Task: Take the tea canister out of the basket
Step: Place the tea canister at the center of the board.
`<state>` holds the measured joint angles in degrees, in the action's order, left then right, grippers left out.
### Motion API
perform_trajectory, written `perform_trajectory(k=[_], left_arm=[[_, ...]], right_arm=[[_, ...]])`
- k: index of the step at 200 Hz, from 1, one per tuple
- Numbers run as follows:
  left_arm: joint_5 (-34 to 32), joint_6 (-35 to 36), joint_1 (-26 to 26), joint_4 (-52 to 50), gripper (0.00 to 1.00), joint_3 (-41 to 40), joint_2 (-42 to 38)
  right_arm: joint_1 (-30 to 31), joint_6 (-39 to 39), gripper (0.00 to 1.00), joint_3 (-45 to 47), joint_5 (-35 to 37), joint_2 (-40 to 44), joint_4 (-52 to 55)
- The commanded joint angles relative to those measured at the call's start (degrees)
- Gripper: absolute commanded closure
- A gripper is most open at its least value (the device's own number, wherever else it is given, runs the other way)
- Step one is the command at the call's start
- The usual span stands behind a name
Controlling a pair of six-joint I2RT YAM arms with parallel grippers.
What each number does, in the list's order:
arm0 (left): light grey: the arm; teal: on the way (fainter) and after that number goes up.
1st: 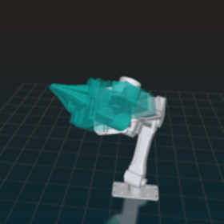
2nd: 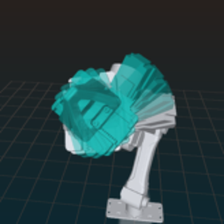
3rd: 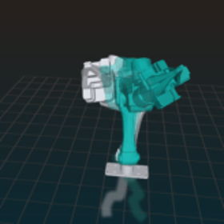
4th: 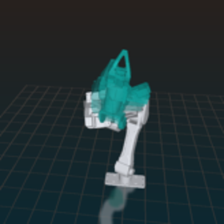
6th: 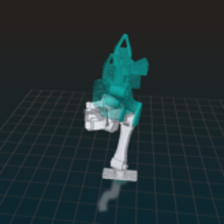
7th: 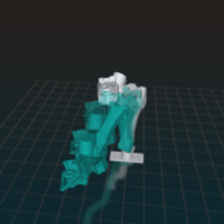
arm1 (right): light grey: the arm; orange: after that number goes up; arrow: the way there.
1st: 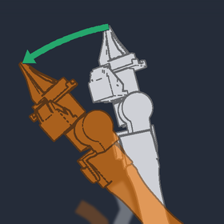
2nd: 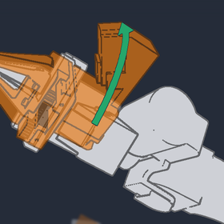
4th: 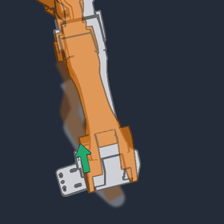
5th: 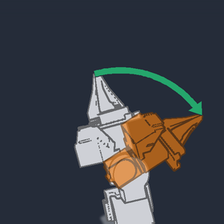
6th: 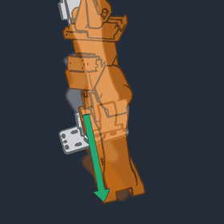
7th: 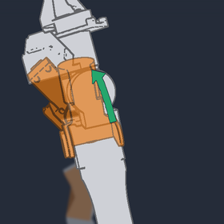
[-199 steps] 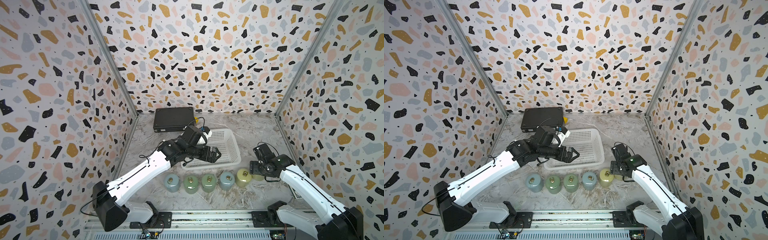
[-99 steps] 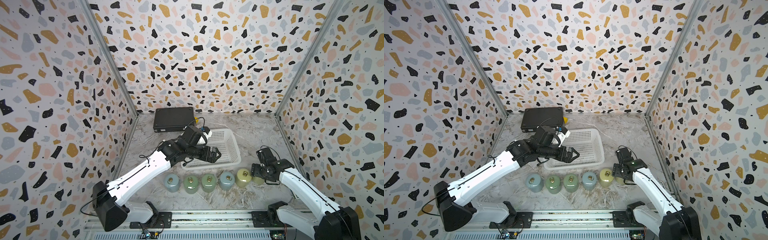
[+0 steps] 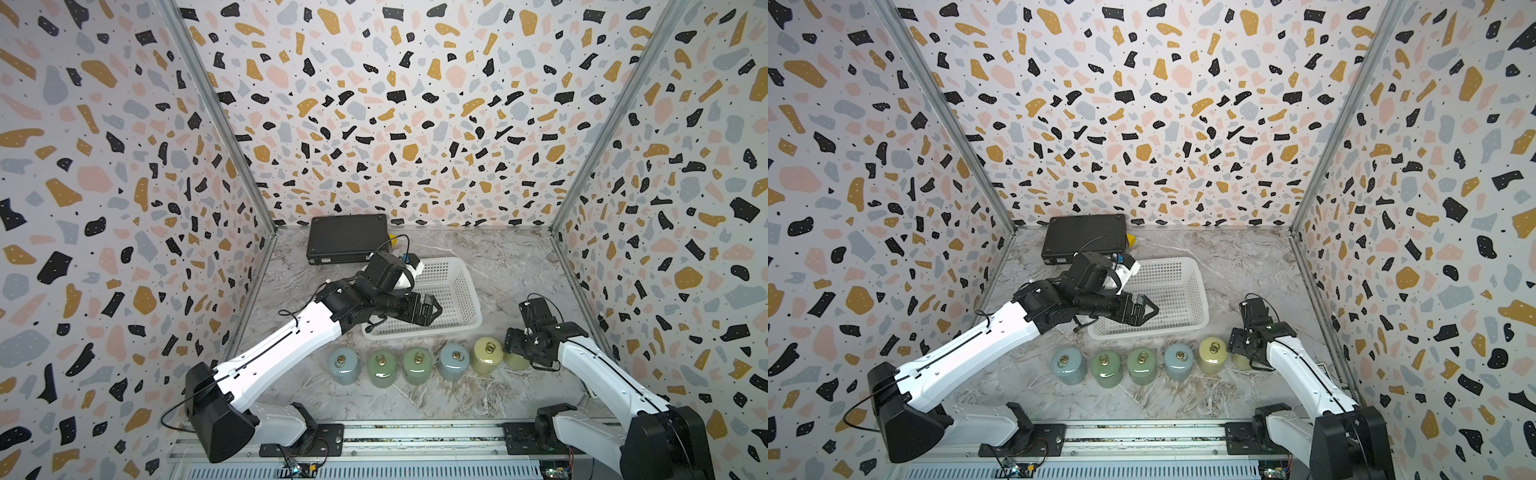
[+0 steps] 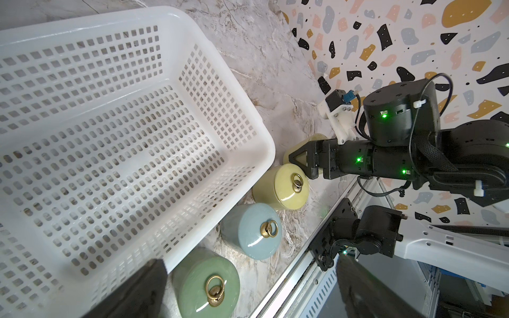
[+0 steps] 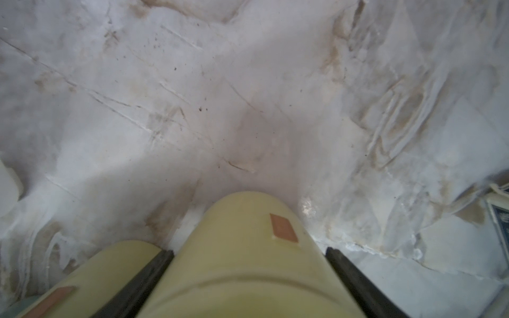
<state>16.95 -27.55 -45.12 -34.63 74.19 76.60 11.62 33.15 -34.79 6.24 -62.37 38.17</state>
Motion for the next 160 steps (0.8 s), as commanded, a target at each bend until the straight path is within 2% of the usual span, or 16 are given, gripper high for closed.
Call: perform_trajectory(k=[1, 54, 108, 160], left_arm=[[-0.69, 1.37, -0.33, 0.32, 0.0, 1.6, 0.04], [-0.95, 1.96, -0.32, 0.13, 0.0, 2.0, 0.13], [-1.04, 2.15, -0.38, -0.16, 0.0, 2.53, 0.37], [-4.23, 2.84, -0.29, -1.54, 0.0, 3.13, 0.15]], right_arm=[[-0.23, -0.72, 0.18, -0.08, -0.7, -0.01, -2.2], [-0.52, -0.71, 0.16, 1.47, -1.14, -0.14, -3.05], [-0.54, -0.81, 0.01, 0.65, -0.97, 0.9, -1.42], [-0.5, -1.83, 0.01, -3.56, 0.15, 4.83, 4.42]])
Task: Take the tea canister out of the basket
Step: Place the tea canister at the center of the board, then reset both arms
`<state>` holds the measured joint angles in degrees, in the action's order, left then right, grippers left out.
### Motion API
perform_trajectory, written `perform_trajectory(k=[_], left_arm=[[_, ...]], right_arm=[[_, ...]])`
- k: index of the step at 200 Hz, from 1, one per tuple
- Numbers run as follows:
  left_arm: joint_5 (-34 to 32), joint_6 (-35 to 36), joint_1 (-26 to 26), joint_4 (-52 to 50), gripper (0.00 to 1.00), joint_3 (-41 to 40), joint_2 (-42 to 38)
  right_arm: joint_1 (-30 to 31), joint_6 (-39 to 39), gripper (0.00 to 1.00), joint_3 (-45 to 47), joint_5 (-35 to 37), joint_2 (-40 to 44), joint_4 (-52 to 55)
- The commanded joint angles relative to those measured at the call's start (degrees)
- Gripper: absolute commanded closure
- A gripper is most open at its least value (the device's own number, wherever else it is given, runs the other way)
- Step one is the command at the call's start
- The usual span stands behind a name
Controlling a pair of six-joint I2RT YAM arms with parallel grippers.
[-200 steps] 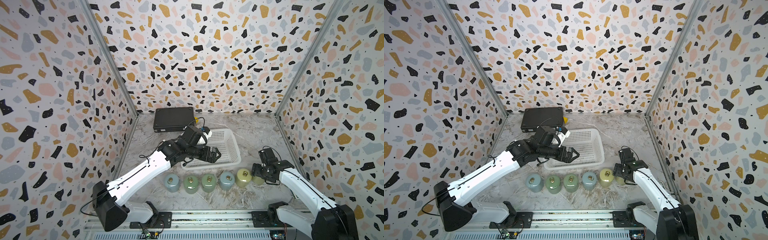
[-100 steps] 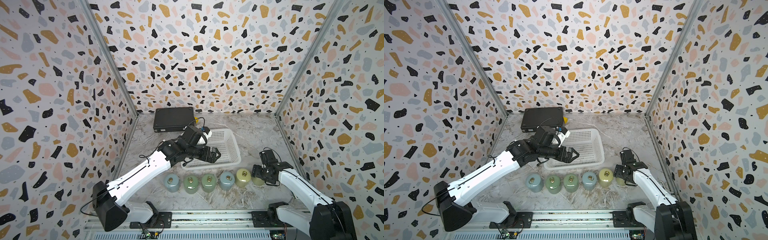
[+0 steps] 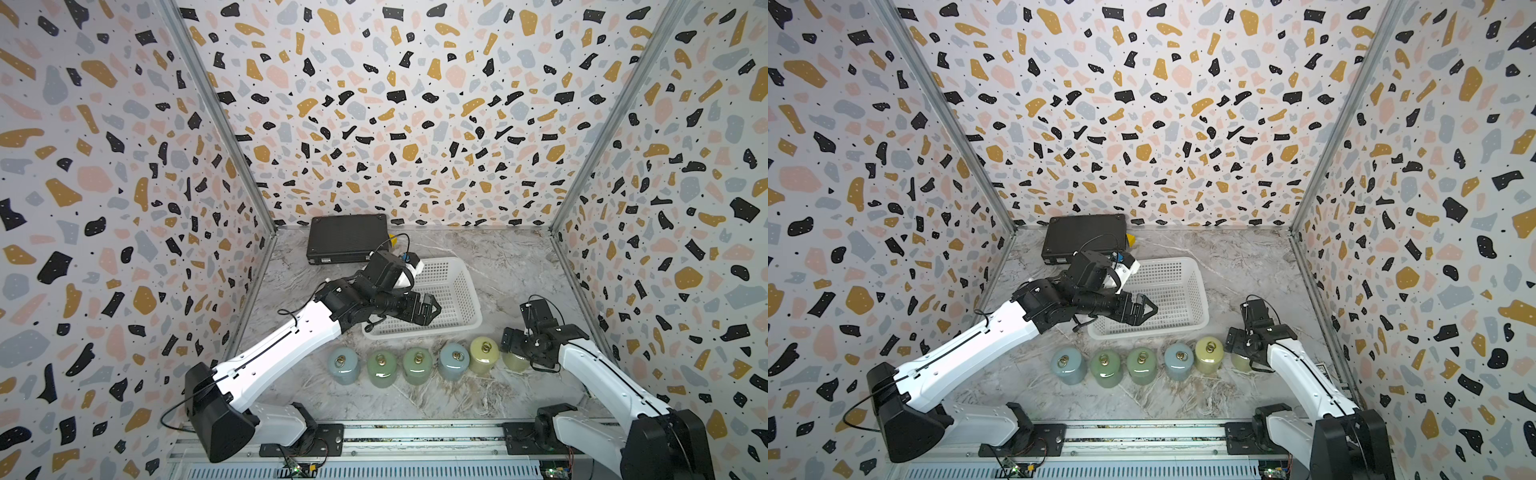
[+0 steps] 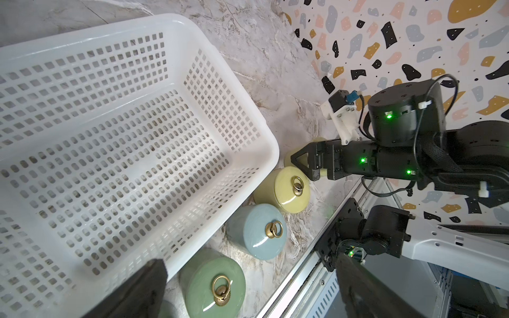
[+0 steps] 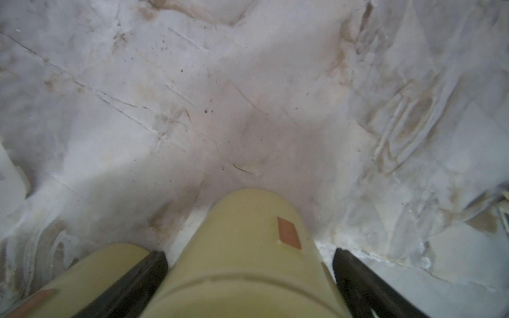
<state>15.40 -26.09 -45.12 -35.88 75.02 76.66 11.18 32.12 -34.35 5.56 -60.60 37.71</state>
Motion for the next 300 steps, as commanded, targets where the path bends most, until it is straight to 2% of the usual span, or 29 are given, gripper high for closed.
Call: perform_trajectory(k=[1, 23, 52, 90, 127, 157, 180, 195, 209, 235, 256, 285, 300], left_arm=[[-2.84, 1.34, -0.26, -0.4, 0.0, 2.35, 0.12], [-9.18, 0.95, 0.02, -3.55, 0.01, 3.84, 0.48], [-13.63, 0.54, 2.4, -6.83, 0.0, 5.56, 0.97], [-16.8, -1.45, 10.98, -8.93, 0.0, 4.23, 0.44], [-22.83, 0.42, 19.01, -6.28, 0.0, 0.51, -1.58], [-29.4, 1.46, 25.2, -3.2, 0.0, -3.12, -1.84], [-36.45, 2.02, 29.42, 1.8, 0.0, -7.71, -1.88], [-44.58, -0.19, 31.31, 5.59, 0.0, -11.47, -2.36], [-47.96, -0.79, 32.57, 12.65, 0.01, -17.36, -3.95], [-54.31, 4.09, 33.59, 27.31, 0.0, -28.63, -5.83], [-53.6, 8.18, 35.62, 34.53, 0.0, -33.83, -4.95], [-50.68, 12.26, 37.96, 43.71, 0.0, -37.92, -1.47], [-47.1, 14.51, 39.16, 46.73, 0.0, -38.78, -0.45]], right_arm=[[-0.08, -0.82, 0.01, -4.12, 0.88, 3.18, 5.07], [-0.1, -1.6, 0.01, -7.68, 2.42, 5.56, 7.89], [-0.06, -2.98, 0.01, -13.22, 5.71, 6.28, 9.76], [-0.19, -6.39, 0.01, -19.77, 14.57, 2.06, 8.51], [-0.28, -11.57, 0.01, -20.95, 17.15, -2.95, -1.74], [-0.46, -15.82, 0.01, -16.45, 20.75, -5.93, -15.69], [-0.89, -19.07, 0.01, -13.71, 22.0, -8.92, -24.48], [-1.24, -20.98, 0.01, -12.86, 23.68, -12.36, -27.53], [-1.34, -22.69, 0.01, -11.88, 25.03, -15.46, -30.14], [-2.05, -24.17, 0.01, -8.85, 26.96, -19.49, -37.18], [-2.95, -24.65, 0.01, -6.34, 26.33, -21.43, -42.21], [-3.81, -28.58, 0.01, -1.21, 23.24, -22.41, -54.61], [-4.29, -31.1, 0.01, 1.54, 21.5, -22.87, -61.63]])
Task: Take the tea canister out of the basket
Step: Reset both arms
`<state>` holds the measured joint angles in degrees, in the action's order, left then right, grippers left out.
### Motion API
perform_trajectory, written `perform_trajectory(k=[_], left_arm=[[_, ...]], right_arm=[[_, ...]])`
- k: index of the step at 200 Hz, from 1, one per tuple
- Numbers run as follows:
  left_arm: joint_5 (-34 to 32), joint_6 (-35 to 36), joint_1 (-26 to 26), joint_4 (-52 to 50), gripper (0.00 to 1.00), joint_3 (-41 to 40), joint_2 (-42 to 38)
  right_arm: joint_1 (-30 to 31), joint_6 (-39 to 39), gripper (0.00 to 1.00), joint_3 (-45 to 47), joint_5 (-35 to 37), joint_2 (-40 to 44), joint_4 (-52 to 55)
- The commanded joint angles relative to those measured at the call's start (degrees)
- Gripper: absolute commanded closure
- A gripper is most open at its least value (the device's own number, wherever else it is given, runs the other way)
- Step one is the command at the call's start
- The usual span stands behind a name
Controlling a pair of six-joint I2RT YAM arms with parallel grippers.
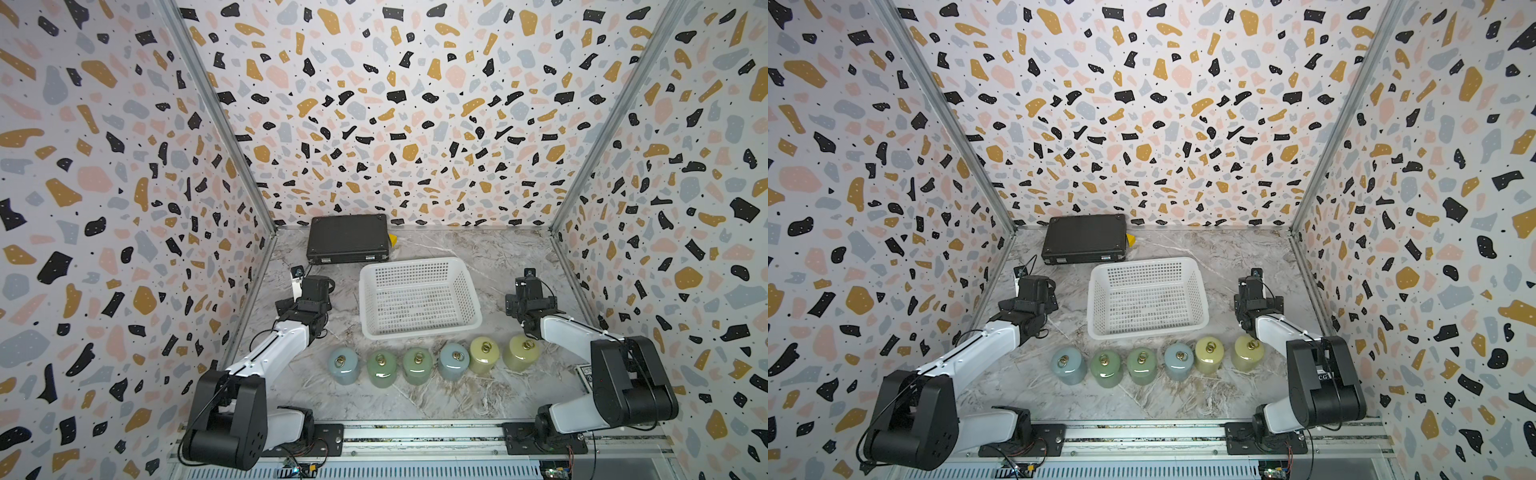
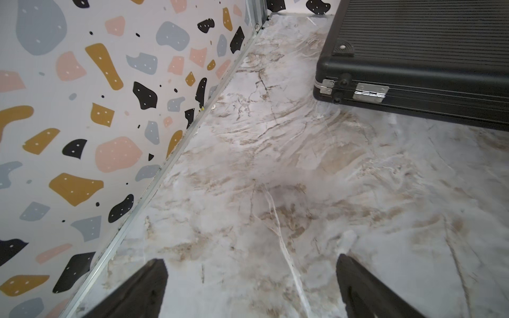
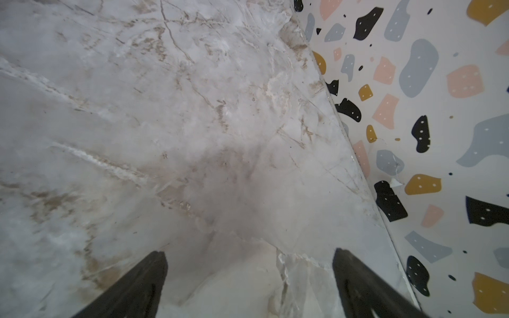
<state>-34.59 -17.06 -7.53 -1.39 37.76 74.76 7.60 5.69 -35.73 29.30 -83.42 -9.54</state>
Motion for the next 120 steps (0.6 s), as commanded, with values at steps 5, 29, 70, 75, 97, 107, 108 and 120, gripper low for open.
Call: perform_trajectory(k=[5, 29, 70, 75, 97, 107, 108, 120], left_arm=[[4.28, 6.9, 1.94, 13.9, 0.01, -1.9, 1.61], [7.8, 9.19, 3.82, 19.46, 0.0, -3.48, 3.46], [16.49, 10.89, 5.49, 34.47, 0.0, -11.97, 4.88], [18.18, 11.58, 5.51, 34.87, 0.0, -12.46, 4.57], [21.75, 13.12, 5.51, 38.72, 0.0, -14.49, 4.38], [23.97, 14.13, 5.51, 40.25, 0.0, -15.11, 4.63], [24.05, 14.19, 5.51, 40.33, 0.0, -15.14, 4.66], [25.79, 14.78, 5.51, 41.48, 0.01, -15.92, 4.74]], right_arm=[[-0.85, -5.07, 0.01, 3.9, -3.09, -0.23, -17.04], [-1.86, -6.03, 0.01, 7.8, -10.06, -0.91, -24.63], [-2.58, -7.19, 0.01, 10.15, -14.73, -1.34, -29.36], [-2.53, -7.11, 0.01, 10.36, -14.75, -1.16, -29.35], [-2.65, -7.02, 0.01, 11.04, -14.77, -1.15, -30.81], [-2.66, -7.09, 0.01, 11.05, -14.78, -1.22, -30.9], [-2.62, -7.05, 0.01, 11.04, -14.74, -1.22, -30.9], [-2.66, -7.02, 0.01, 10.96, -14.85, -1.22, -30.78]])
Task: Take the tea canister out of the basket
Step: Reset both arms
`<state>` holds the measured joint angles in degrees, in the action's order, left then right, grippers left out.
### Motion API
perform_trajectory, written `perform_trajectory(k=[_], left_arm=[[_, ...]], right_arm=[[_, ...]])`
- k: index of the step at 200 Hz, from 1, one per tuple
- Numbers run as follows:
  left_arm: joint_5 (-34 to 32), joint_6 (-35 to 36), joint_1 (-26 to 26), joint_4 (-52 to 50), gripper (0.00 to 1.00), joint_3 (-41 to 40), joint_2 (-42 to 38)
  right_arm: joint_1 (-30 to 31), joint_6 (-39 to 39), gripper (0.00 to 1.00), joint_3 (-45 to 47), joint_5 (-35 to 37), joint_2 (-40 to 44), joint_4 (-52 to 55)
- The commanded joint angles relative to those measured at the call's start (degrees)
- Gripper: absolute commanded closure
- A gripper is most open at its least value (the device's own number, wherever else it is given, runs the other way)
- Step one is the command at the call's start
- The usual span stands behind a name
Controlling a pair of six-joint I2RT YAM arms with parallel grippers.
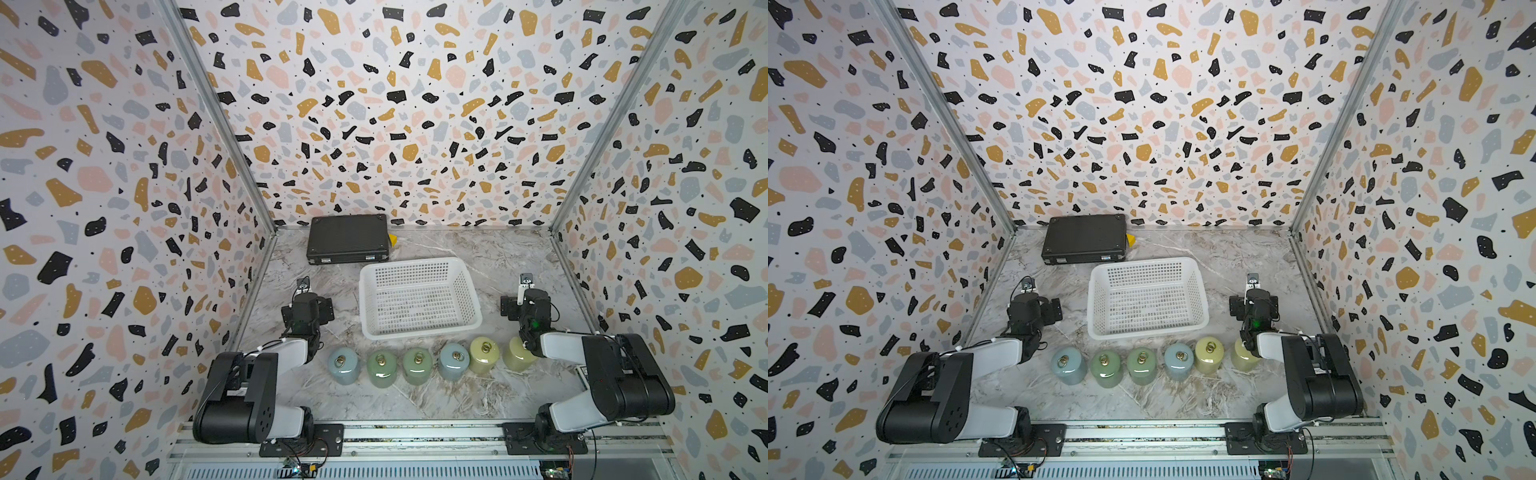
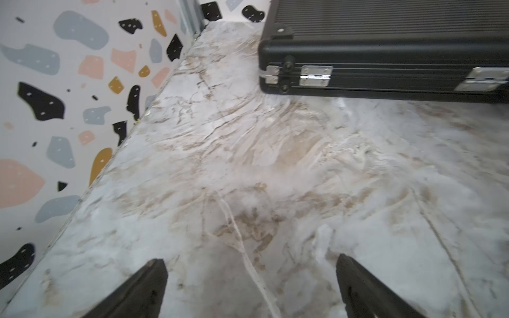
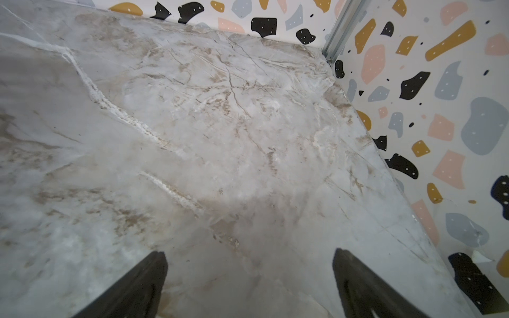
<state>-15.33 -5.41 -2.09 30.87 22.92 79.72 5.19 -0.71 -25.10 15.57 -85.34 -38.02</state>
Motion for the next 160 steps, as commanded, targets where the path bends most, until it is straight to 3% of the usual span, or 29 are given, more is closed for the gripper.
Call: perform_trajectory(k=[1, 24, 41, 68, 87, 98, 110, 160], left_arm=[[6.67, 3.26, 0.07, 9.43, 0.01, -1.19, -0.2], [8.16, 4.12, 0.07, 19.46, 0.01, -4.82, 2.55], [8.01, 3.88, 0.07, 14.91, 0.0, -3.77, 1.12], [7.69, 3.92, 0.07, 16.36, 0.0, -4.15, 1.5], [7.7, 3.84, 0.07, 16.58, 0.0, -4.18, 1.59], [7.69, 3.87, 0.07, 16.59, 0.01, -4.13, 1.63], [7.69, 3.92, 0.07, 16.59, 0.0, -4.17, 1.6], [7.77, 3.93, 0.02, 16.5, 0.0, -4.2, 1.65]], right_arm=[[-0.26, -0.65, 0.01, 0.33, -1.14, 0.7, -2.31], [-0.29, -0.53, 0.01, 0.51, -1.18, 0.79, -2.39], [-0.42, -0.66, 0.01, 1.28, -1.81, 0.82, -3.73], [-0.64, -0.73, 0.01, 2.89, -2.9, 0.64, -6.69], [-0.7, -1.81, 0.01, 6.06, -3.83, -2.21, -16.08], [-0.7, -1.11, 0.01, 4.78, -4.17, -0.66, -10.49], [-0.91, -1.6, 0.01, 5.65, -4.4, -1.98, -14.81], [-0.94, -1.48, 0.01, 5.72, -4.26, -1.57, -14.12]])
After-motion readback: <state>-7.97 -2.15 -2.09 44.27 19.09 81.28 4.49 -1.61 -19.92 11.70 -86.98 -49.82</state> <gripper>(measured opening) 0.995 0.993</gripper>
